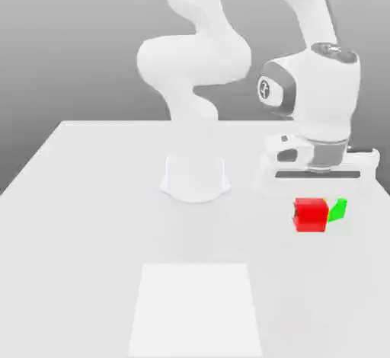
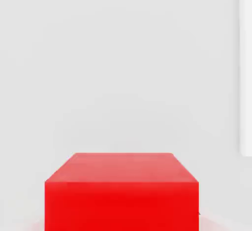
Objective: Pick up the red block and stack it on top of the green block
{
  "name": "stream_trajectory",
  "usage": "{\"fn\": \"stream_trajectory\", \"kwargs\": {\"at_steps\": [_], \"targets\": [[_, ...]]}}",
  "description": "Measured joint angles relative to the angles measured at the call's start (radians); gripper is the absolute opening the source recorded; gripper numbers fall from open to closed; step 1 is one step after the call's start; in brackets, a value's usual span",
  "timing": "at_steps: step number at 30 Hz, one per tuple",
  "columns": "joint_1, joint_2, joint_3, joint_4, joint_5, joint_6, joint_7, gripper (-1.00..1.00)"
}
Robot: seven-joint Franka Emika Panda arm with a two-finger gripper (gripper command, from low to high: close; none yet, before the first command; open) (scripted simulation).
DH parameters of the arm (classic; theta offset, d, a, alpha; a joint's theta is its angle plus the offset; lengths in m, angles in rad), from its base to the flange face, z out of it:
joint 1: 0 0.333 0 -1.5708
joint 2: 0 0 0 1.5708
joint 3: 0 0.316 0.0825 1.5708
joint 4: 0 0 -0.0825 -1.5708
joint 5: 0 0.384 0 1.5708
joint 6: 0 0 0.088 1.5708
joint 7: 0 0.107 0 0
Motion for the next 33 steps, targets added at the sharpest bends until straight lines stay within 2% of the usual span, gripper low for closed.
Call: {"fn": "stream_trajectory", "kwargs": {"at_steps": [10, 12, 24, 33], "targets": [[0.351, -0.100, 0.118, -0.041, 0.139, -0.049, -0.231, -1.00], [0.381, -0.101, 0.133, -0.045, 0.145, -0.043, -0.250, -1.00], [0.311, 0.015, 0.191, -0.044, 0.028, 0.081, -0.176, -1.00], [0.238, 0.128, 0.215, -0.045, -0.145, 0.176, -0.057, -1.00]]}}
